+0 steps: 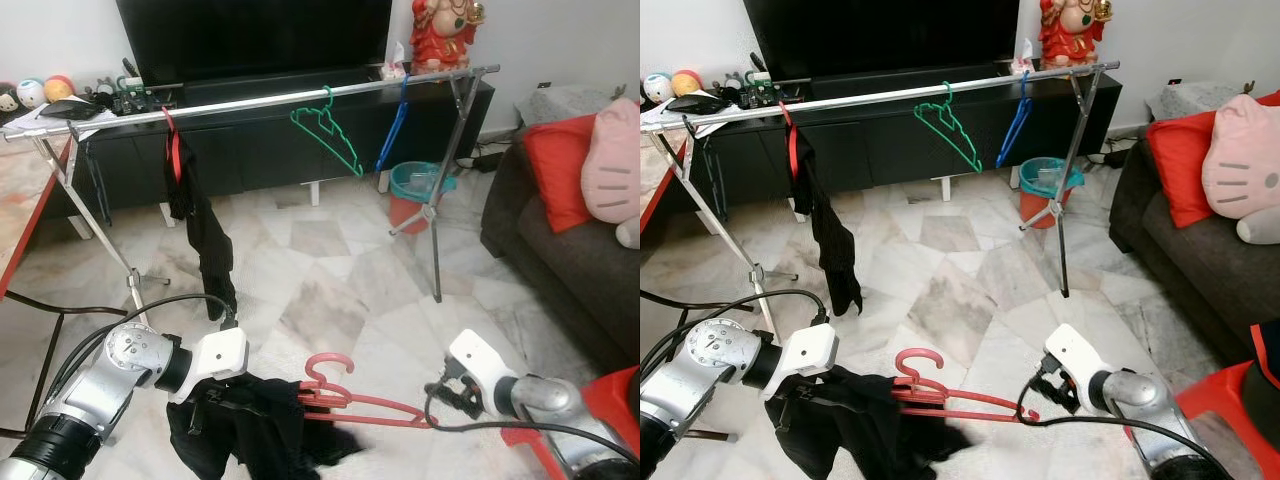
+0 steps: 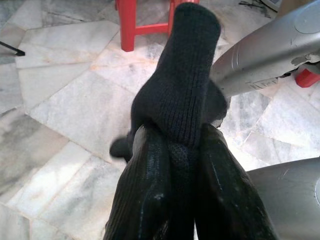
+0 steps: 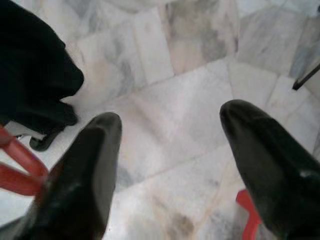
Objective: Hang hanger
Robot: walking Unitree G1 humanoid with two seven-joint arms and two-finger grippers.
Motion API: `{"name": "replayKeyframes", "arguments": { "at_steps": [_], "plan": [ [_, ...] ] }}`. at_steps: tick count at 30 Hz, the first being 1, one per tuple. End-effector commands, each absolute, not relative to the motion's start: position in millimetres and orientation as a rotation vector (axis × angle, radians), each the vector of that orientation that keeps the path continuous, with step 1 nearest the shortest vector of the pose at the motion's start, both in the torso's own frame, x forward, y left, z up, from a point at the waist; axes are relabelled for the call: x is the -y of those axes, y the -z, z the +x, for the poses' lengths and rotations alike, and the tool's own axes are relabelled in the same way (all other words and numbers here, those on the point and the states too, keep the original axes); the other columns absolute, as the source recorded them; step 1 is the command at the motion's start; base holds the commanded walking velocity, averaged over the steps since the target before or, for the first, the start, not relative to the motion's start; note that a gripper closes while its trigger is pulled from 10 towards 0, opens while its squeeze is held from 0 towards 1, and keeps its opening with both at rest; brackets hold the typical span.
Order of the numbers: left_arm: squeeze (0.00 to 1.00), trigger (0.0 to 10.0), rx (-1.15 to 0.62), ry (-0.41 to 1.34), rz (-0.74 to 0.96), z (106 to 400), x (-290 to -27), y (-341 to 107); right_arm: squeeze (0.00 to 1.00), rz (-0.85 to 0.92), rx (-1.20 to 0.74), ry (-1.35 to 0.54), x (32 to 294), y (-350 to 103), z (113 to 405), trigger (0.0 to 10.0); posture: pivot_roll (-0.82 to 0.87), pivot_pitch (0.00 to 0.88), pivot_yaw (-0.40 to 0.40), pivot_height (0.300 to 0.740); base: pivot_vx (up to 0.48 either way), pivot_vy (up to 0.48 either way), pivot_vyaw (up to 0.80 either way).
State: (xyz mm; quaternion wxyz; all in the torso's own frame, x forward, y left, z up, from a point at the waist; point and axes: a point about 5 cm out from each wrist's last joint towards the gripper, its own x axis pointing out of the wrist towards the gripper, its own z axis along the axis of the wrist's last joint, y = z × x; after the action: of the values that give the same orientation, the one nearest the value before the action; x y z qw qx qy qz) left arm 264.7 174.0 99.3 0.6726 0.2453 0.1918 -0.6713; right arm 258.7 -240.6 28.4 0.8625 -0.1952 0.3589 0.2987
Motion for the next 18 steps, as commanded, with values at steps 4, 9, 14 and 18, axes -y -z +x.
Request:
{"name": "replayKeyframes", "arguments": {
  "at_steps": [4, 9, 14, 18],
  "plan": [
    [0.0, 10.0, -0.395, 1.491, 0.567, 269, -166, -102, 0.0, -0.378, -0.631, -0.591, 242, -48, 273, 10.0, 0.01, 0.0, 0.007, 0.74, 0.0, 0.0, 0.0],
    [0.0, 10.0, -0.381, 1.457, 0.569, 274, -152, -95, 0.0, -0.326, -0.533, -0.795, 225, -62, 266, 10.0, 0.02, 0.0, 0.009, 0.74, 0.0, 0.0, 0.0],
    [0.0, 10.0, -0.379, 1.443, 0.575, 277, -139, -89, 0.0, -0.278, -0.457, -0.865, 224, -79, 267, 10.0, 0.0, 0.0, 0.018, 0.74, 0.0, 0.0, 0.0],
    [0.0, 10.0, -0.373, 1.446, 0.57, 279, -128, -87, 0.0, -0.239, -0.422, -1.002, 212, -86, 259, 10.0, -0.01, 0.0, 0.023, 0.74, 0.0, 0.0, 0.0]
  ]
}}
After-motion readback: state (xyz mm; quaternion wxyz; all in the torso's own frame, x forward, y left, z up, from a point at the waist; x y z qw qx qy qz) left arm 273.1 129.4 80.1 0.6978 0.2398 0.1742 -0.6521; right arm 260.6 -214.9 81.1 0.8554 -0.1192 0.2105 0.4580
